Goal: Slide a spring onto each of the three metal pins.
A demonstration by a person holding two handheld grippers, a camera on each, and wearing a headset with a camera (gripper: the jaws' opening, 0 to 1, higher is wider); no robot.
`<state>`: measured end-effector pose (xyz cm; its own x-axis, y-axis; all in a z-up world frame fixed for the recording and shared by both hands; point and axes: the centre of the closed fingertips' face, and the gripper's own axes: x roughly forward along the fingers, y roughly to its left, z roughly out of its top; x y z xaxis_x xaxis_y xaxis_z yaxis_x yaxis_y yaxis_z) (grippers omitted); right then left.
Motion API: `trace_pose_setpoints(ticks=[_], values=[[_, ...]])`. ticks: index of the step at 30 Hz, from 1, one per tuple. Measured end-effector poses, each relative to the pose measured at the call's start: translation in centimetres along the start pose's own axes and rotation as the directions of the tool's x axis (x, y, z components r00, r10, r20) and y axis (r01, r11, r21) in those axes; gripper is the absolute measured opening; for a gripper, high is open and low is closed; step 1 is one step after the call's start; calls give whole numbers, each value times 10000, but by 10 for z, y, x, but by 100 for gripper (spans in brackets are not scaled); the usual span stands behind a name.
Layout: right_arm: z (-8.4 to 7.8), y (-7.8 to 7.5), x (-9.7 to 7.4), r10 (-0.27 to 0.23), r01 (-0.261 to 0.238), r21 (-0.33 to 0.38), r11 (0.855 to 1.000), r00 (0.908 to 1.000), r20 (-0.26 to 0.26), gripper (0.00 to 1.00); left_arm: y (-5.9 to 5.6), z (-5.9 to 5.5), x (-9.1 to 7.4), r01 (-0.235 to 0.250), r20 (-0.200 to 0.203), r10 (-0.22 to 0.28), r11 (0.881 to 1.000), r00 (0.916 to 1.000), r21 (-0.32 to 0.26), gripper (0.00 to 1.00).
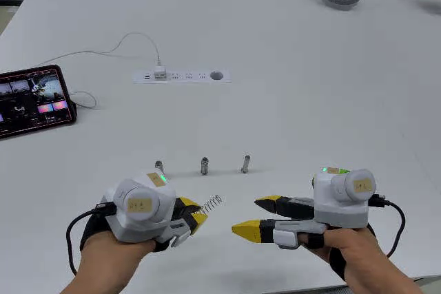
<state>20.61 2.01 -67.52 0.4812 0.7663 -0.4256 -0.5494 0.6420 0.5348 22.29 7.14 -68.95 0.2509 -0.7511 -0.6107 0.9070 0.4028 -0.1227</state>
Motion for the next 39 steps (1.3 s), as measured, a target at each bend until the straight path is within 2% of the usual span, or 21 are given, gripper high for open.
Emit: trace_pose_setpoints(ticks=[5,11,15,21,24,30,39], values=[[3,5,1,358,-368,485,9981,9991,210,44,-15,11,2,348,90,-352,9986,9993,389,10],[4,8,1,599,-629,885,9941,9976,355,36,-30,21,5,683,176,-699,9948,9974,755,10],[5,8,0,648,-693,1078,9918,9969,444,33,-36,23,8,844,178,-864,9922,9961,921,10],[5,10,-1,780,-820,1110,9904,9961,400,26,-49,22,14,1336,-12,-1346,9821,9909,1330,10],[4,7,-3,591,-620,991,9931,9977,318,23,-52,24,16,1506,-88,-1510,9771,9885,1502,10],[6,3,-14,488,-529,1029,9933,9979,414,18,-56,31,21,1782,-104,-1793,9678,9837,1776,10],[15,2,-26,545,-591,919,9940,9971,522,15,-59,42,27,1986,16,-2028,9605,9792,1948,9]])
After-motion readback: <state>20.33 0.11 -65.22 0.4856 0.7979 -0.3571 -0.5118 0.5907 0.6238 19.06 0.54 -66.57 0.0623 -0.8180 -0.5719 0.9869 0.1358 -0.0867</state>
